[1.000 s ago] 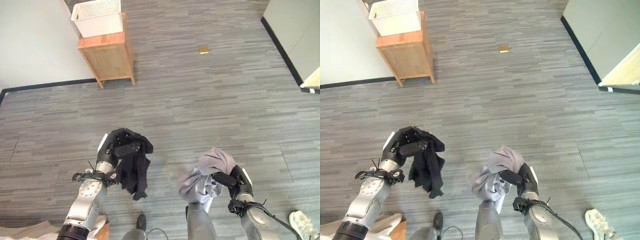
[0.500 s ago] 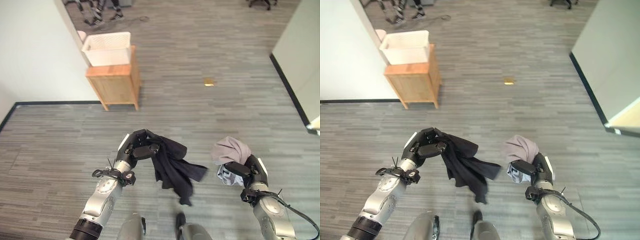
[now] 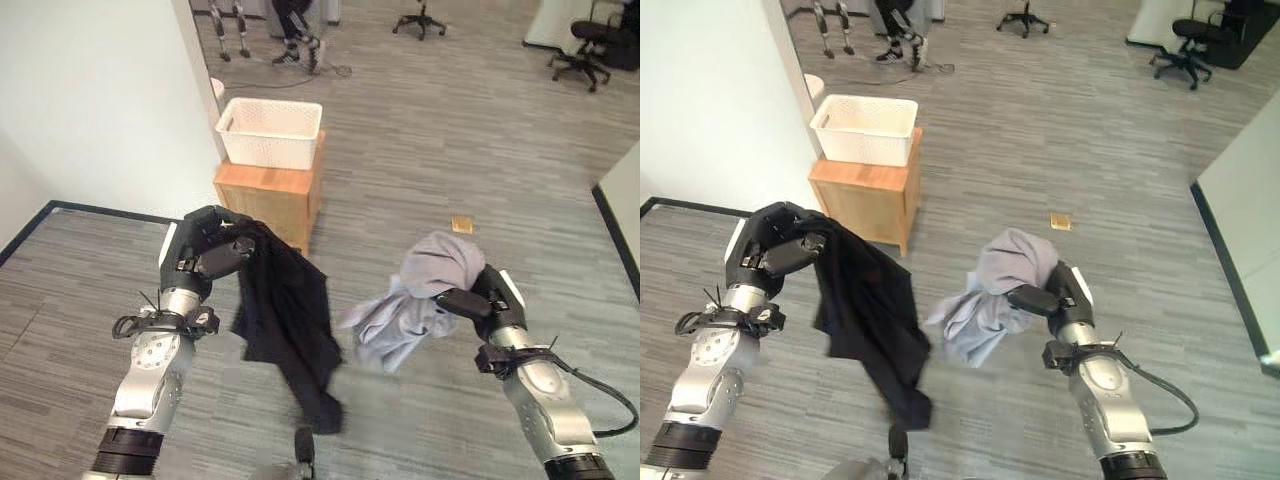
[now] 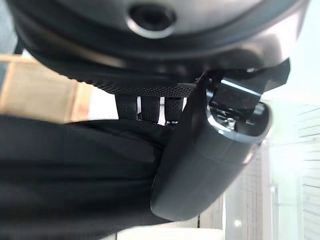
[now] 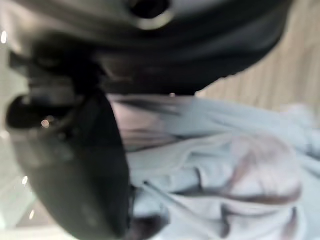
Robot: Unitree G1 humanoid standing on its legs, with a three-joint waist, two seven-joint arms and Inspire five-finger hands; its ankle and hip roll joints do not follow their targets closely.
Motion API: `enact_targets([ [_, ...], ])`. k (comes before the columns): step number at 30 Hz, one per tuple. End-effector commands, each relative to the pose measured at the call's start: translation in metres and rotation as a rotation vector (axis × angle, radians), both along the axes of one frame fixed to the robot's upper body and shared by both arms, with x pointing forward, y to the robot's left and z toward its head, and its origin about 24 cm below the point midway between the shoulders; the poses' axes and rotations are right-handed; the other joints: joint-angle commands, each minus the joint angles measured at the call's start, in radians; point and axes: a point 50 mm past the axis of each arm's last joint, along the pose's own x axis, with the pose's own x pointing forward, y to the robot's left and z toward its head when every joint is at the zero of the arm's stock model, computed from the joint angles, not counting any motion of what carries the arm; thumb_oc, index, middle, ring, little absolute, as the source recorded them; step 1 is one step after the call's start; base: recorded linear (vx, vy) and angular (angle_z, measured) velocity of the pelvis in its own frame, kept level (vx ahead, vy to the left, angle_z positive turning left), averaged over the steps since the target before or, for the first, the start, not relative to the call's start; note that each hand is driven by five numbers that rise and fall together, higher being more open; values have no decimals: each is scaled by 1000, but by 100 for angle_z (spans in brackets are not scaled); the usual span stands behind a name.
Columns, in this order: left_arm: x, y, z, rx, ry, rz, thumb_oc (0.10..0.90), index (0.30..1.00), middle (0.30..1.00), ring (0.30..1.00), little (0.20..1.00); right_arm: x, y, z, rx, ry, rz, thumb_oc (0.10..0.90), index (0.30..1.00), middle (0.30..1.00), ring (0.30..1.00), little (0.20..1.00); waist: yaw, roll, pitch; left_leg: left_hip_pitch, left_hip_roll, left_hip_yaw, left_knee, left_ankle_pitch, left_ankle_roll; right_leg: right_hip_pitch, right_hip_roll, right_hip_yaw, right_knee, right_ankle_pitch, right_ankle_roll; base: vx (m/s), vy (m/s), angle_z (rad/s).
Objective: Pick up bed clothes into laundry basket.
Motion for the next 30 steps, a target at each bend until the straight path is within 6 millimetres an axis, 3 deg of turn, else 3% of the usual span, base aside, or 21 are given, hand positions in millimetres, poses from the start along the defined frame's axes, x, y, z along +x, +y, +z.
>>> enact_targets([
  [1, 1, -18, 61, 34, -305, -126, 400, 300, 300, 300, 300, 25, 5, 77, -6, -356, 22, 400, 300, 300, 300, 300, -24, 12, -7, 76, 120, 80, 79, -127, -105, -7, 23, 21, -326, 274, -4, 507, -173, 53],
  [3, 3, -24, 61, 48, -293, -160, 400, 300, 300, 300, 300, 24, 4, 75, -7, -350, 18, 400, 300, 300, 300, 300, -52, 1, 3, 140, 118, 26, 68, -173, -124, -67, 34, 92, -439, 280, 3, 488, -177, 60],
  [4, 3, -24, 61, 49, -293, -160, 400, 300, 300, 300, 300, 24, 4, 75, -6, -349, 18, 400, 300, 300, 300, 300, -51, 4, 4, 148, 121, 25, 65, -178, -125, -57, 38, 91, -448, 279, 5, 482, -173, 46],
  [6, 6, -28, 62, 64, -294, -186, 400, 300, 300, 300, 300, 21, 0, 72, -8, -340, 2, 400, 300, 300, 300, 300, -91, -6, 7, 225, 129, -35, 54, -238, -152, -114, 39, 159, -619, 340, 38, 590, -205, 31],
  [8, 9, -31, 65, 64, -308, -193, 400, 300, 300, 300, 300, 15, -7, 73, -21, -347, -19, 400, 300, 300, 300, 300, -121, -10, 5, 273, 153, -62, 58, -266, -181, -163, 27, 159, -698, 386, 64, 573, -219, 39],
  [11, 10, -32, 64, 52, -309, -185, 400, 300, 300, 300, 300, 11, -17, 70, -36, -340, -65, 400, 300, 300, 300, 300, -154, 6, -7, 336, 201, -91, 76, -292, -214, -220, 18, 87, -735, 418, 83, 527, -270, 48],
  [12, 10, -33, 61, 28, -303, -189, 400, 300, 300, 300, 300, 6, -22, 67, -30, -324, -77, 400, 300, 300, 300, 300, -184, -3, -17, 355, 231, -132, 129, -263, -244, -212, 14, 99, -698, 437, 78, 345, -264, 29],
  [14, 12, -39, 59, 6, -299, -207, 400, 300, 300, 300, 300, 5, -24, 66, -30, -319, -78, 400, 300, 300, 300, 300, -196, -9, -23, 340, 241, -157, 184, -235, -256, -194, 15, 115, -680, 451, 67, 460, -362, 90],
  [15, 11, -38, 56, -32, -290, -192, 400, 300, 300, 300, 300, 8, -26, 69, -38, -325, -83, 400, 300, 300, 300, 300, -190, -12, -21, 300, 282, -176, 377, -53, -269, -172, 22, 102, -626, 449, 29, 618, -527, 85],
  [16, 10, -39, 56, -47, -292, -203, 400, 300, 300, 300, 300, 8, -28, 70, -37, -323, -88, 400, 300, 300, 300, 300, -182, -20, -14, 237, 296, -172, 498, 28, -258, -134, 31, 90, -621, 426, -2, 644, -621, 17],
  [17, 8, -39, 56, -76, -294, -204, 400, 300, 300, 300, 300, 9, -27, 73, -27, -339, -82, 400, 300, 300, 300, 300, -164, -31, -2, 163, 302, -184, 647, 59, -253, -92, 43, 76, -620, 401, -36, 491, -516, 4],
  [19, 7, -44, 57, -107, -297, -231, 400, 300, 300, 300, 300, 14, -31, 78, -56, -344, -101, 400, 300, 300, 300, 300, -115, -60, 38, 31, 268, -159, 782, -2, -230, 17, 80, 76, -657, 358, -71, 411, -464, -6],
  [21, 6, -52, 57, -148, -296, -276, 400, 300, 300, 300, 300, 13, -38, 85, -61, -360, -111, 400, 300, 300, 300, 300, -83, -67, 58, -78, 265, -84, 737, -28, -231, 87, 89, 71, -680, 334, -72, 437, -296, -12],
  [22, 3, -56, 56, -185, -298, -310, 400, 300, 300, 300, 300, 11, -45, 94, -94, -383, -123, 400, 300, 300, 300, 300, -66, -60, 56, -134, 241, -42, 603, -38, -232, 118, 97, 62, -687, 310, -63, 493, -138, 16],
  [24, 0, -53, 53, -192, -292, -304, 400, 300, 300, 300, 300, 6, -53, 97, -141, -382, -138, 400, 300, 300, 300, 300, -53, -45, 46, -125, 216, -15, 441, -43, -223, 138, 110, 60, -682, 282, -57, 352, -47, 32],
  [25, 0, -54, 53, -192, -292, -304, 400, 300, 300, 300, 300, 6, -53, 97, -141, -381, -139, 400, 300, 300, 300, 300, -52, -47, 47, -121, 214, -14, 437, -41, -222, 139, 108, 61, -682, 281, -57, 304, -65, 19],
  [27, -3, -45, 55, -156, -309, -264, 400, 300, 300, 300, 300, 5, -59, 101, -189, -382, -156, 400, 300, 300, 300, 300, -38, -30, 32, -125, 179, 32, 299, -33, -215, 178, 128, 41, -681, 257, -53, 271, -60, -7],
  [30, -7, -36, 60, -126, -335, -229, 400, 300, 300, 300, 300, 8, -54, 102, -179, -390, -138, 400, 300, 300, 300, 300, -32, -19, 16, -65, 158, -1, 238, -59, -202, 176, 124, 42, -661, 242, -44, 188, 53, -7],
])
